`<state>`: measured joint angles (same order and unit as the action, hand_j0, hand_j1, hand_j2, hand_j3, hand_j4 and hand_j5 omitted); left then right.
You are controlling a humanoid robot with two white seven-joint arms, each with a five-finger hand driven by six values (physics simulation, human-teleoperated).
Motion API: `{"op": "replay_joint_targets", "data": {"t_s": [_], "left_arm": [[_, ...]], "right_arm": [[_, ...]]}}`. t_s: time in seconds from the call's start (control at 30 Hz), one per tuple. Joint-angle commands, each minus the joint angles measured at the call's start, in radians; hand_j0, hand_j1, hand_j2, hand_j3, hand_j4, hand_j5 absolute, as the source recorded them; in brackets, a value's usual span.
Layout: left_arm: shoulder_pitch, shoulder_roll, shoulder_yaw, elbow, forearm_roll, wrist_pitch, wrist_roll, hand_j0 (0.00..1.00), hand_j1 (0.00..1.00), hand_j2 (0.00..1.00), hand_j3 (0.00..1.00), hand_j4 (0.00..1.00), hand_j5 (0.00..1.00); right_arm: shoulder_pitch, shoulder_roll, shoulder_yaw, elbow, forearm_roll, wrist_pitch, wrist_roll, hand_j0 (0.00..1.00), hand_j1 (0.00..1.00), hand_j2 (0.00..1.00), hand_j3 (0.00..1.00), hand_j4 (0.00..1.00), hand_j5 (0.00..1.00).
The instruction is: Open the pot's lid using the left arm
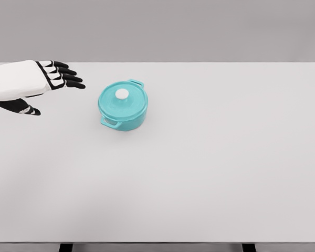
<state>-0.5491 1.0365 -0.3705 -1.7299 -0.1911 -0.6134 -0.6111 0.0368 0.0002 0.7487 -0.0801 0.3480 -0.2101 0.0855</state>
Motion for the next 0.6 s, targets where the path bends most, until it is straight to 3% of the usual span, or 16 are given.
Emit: {"op": "replay_joint_targets", "data": {"t_s": [0.0, 0.2, 0.33, 0.43, 0.47, 0.5, 0.57], "left_arm": [[0.0, 0.0, -0.001, -0.002, 0.004, 0.003, 0.0, 1.0, 1.0, 1.0, 1.0, 1.0, 1.0], [-0.012, -0.018, -0.001, -0.004, 0.004, 0.003, 0.0, 1.0, 1.0, 1.0, 1.0, 1.0, 1.0], [-0.071, -0.072, -0.002, -0.004, 0.004, 0.003, 0.0, 1.0, 1.0, 1.0, 1.0, 1.0, 1.0], [-0.156, -0.082, -0.076, -0.008, 0.009, 0.003, 0.0, 1.0, 1.0, 1.0, 1.0, 1.0, 1.0], [-0.19, -0.098, -0.093, -0.008, 0.002, 0.003, 0.0, 1.0, 1.0, 1.0, 1.0, 1.0, 1.0], [-0.219, -0.177, -0.102, 0.016, -0.013, 0.003, 0.0, 1.0, 1.0, 1.0, 1.0, 1.0, 1.0], [-0.235, -0.253, -0.114, 0.039, -0.087, 0.003, 0.0, 1.0, 1.0, 1.0, 1.0, 1.0, 1.0]], "right_arm": [[0.0, 0.0, -0.002, 0.003, -0.001, 0.0, 0.003, 1.0, 1.0, 1.0, 1.0, 1.0, 1.0], [0.003, 0.0, 0.0, 0.003, 0.0, 0.0, 0.0, 1.0, 1.0, 1.0, 1.0, 1.0, 1.0], [0.003, 0.0, 0.0, 0.003, 0.0, 0.0, 0.0, 1.0, 1.0, 1.0, 1.0, 1.0, 1.0], [0.003, 0.0, 0.0, 0.003, 0.0, 0.0, 0.0, 1.0, 1.0, 1.0, 1.0, 1.0, 1.0], [0.003, 0.0, 0.0, 0.003, 0.0, 0.0, 0.0, 1.0, 1.0, 1.0, 1.0, 1.0, 1.0], [0.003, 0.0, 0.0, 0.003, 0.0, 0.0, 0.0, 1.0, 1.0, 1.0, 1.0, 1.0, 1.0], [0.003, 0.0, 0.0, 0.003, 0.0, 0.0, 0.0, 1.0, 1.0, 1.0, 1.0, 1.0, 1.0]]}}
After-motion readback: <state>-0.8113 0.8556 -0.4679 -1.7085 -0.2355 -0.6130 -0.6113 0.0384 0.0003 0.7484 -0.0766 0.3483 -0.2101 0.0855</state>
